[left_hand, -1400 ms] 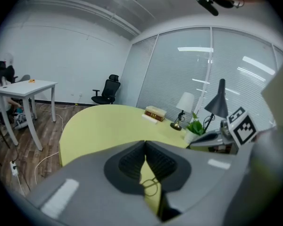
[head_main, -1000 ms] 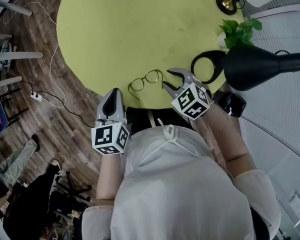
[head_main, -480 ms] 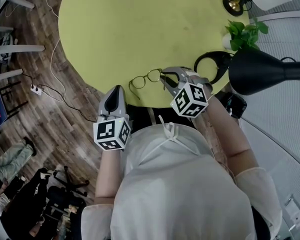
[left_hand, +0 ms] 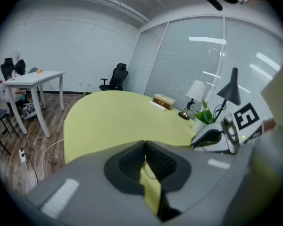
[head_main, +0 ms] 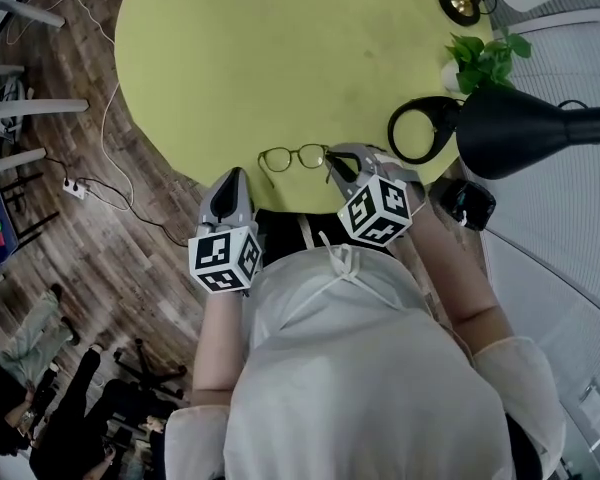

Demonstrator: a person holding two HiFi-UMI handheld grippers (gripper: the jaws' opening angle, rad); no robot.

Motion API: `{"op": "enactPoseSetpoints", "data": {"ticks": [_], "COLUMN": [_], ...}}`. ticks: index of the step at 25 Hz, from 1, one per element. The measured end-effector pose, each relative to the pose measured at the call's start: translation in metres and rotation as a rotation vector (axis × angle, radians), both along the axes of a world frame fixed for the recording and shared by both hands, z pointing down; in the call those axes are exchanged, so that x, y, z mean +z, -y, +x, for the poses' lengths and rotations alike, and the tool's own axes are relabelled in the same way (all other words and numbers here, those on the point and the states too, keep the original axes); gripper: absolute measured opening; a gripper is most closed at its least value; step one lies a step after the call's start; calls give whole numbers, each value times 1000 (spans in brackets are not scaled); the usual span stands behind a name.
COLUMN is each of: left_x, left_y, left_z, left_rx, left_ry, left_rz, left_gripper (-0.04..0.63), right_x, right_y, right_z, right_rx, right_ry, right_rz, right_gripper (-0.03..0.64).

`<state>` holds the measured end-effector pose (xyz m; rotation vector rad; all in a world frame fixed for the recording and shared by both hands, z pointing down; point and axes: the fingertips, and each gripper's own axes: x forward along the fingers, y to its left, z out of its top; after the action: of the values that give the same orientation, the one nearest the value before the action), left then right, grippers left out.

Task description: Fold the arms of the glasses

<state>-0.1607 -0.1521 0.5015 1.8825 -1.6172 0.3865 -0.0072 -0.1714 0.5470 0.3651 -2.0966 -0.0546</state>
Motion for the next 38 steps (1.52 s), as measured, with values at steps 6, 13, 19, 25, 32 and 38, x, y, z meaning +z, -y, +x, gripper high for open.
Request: {"op": "enactPoseSetpoints", "data": {"ticks": [6, 13, 19, 25, 32, 38], "left_x": [0, 1, 15, 26, 42, 60], "left_y": [16, 27, 27, 25, 31, 30], "left_z": [6, 7, 18, 30, 48, 64], "left_rx": [81, 156, 187, 260, 340, 361], "left_ry": [4, -13, -23, -3, 11, 11], "left_rz": [23, 32, 7, -20, -57, -85], "left_gripper": [6, 6, 6, 6, 6, 6], "right_x": [3, -2, 0, -1, -2, -2], "right_y": [-10, -5, -5, -9, -6, -7], "right_z": [-5, -10, -7, -8, -4, -3], "right_rx": [97, 129, 157, 164, 170, 174], "right_ry": [20, 18, 15, 22, 25, 28], "right_rz": [-28, -7, -6, 0, 4, -5], "right_gripper": [14, 14, 14, 14, 14, 14]}}
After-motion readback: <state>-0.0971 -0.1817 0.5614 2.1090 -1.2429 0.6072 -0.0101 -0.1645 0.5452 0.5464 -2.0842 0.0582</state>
